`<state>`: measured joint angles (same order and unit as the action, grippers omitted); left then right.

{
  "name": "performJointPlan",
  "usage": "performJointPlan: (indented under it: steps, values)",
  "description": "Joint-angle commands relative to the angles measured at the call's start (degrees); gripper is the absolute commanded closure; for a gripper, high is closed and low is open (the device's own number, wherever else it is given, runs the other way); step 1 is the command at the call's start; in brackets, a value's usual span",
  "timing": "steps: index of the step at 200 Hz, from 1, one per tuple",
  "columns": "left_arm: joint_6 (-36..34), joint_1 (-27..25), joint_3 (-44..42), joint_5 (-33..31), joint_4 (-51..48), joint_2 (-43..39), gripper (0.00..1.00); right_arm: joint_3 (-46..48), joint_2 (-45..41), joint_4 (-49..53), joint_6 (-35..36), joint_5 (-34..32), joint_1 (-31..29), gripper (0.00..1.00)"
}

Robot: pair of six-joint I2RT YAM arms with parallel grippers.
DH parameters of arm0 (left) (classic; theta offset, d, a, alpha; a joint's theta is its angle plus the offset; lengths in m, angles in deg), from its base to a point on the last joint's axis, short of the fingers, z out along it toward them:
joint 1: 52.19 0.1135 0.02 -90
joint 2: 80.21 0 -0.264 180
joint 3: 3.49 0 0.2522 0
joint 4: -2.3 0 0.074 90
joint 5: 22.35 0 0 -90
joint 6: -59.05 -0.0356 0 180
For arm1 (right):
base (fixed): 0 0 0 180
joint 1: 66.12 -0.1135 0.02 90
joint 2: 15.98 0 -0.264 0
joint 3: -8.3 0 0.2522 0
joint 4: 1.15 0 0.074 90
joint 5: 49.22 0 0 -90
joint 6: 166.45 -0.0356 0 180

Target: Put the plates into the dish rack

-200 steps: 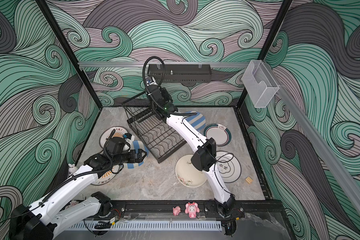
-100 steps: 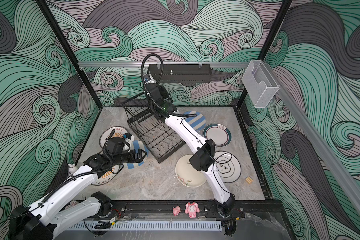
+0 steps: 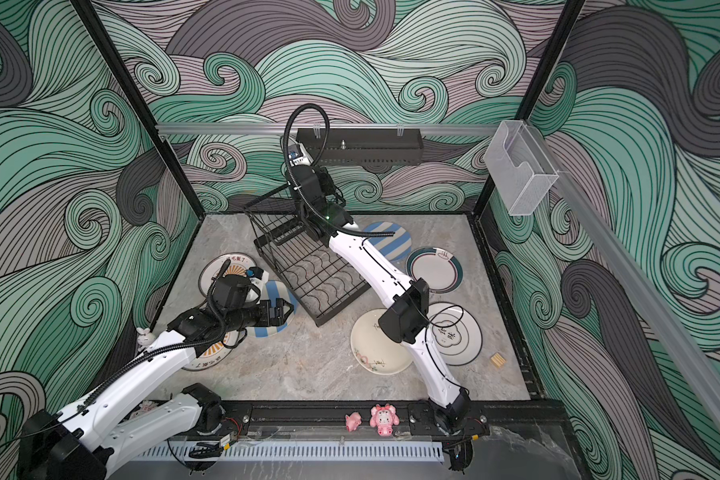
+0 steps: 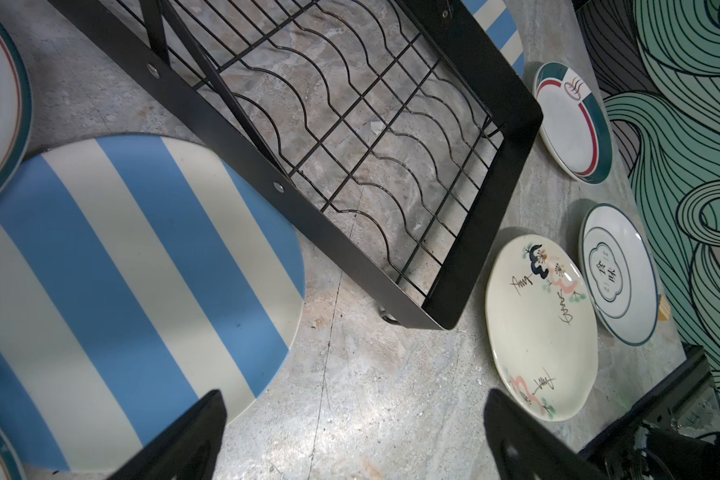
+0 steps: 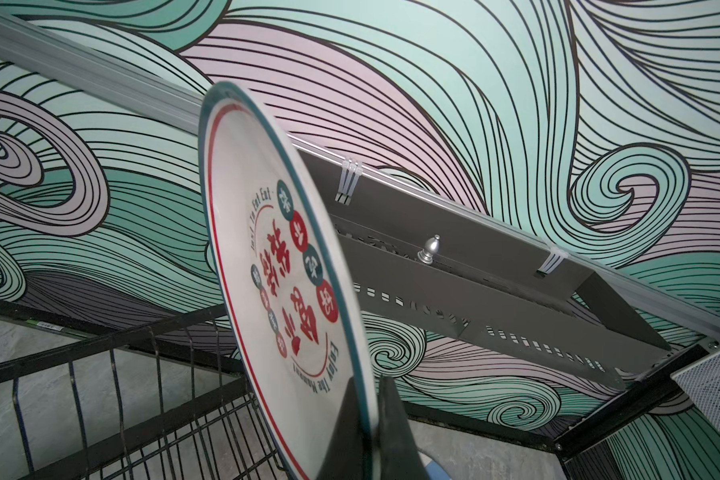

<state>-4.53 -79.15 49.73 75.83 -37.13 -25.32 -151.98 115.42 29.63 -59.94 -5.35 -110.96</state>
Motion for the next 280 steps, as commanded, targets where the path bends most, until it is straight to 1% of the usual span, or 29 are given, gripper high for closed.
performJointPlan:
  steps: [1,51,124,207,240,254,267,280]
  values:
    - [-0.6,-0.1,-0.1,0.5,0.1,-0.2,0.01,-0.1,-1.5,-1.9,-4.3,-5.5,1.1,1.00]
    - [-0.6,-0.1,-0.2,0.6,0.2,-0.3,0.01,2.1,-1.5,-0.6,-7.0,-6.2,1.5,1.00]
    - [-0.4,-0.1,-0.2,0.5,0.4,-0.6,0.01,5.6,-1.8,-2.9,-6.3,-7.5,1.9,1.00]
    - [-0.3,-0.1,-0.5,0.2,0.3,-0.7,0.01,18.0,-6.6,-9.5,-6.6,-7.4,2.1,1.00]
    - [-0.3,-0.1,-0.5,-0.2,0.3,-0.9,0.02,19.5,-7.8,-9.4,-7.5,-6.4,2.1,1.00]
    - [-0.2,0.0,-0.5,-0.7,0.3,-0.8,0.01,19.9,-8.3,-9.1,-7.9,-5.5,2.1,0.88]
    - [0.0,0.0,-0.5,-1.1,0.5,-0.7,0.01,20.0,-8.8,-8.9,-8.1,-5.0,2.1,0.81]
    - [0.0,0.0,-0.4,-1.2,0.5,-0.7,0.01,19.8,-9.1,-8.7,-8.0,-4.1,2.1,0.70]
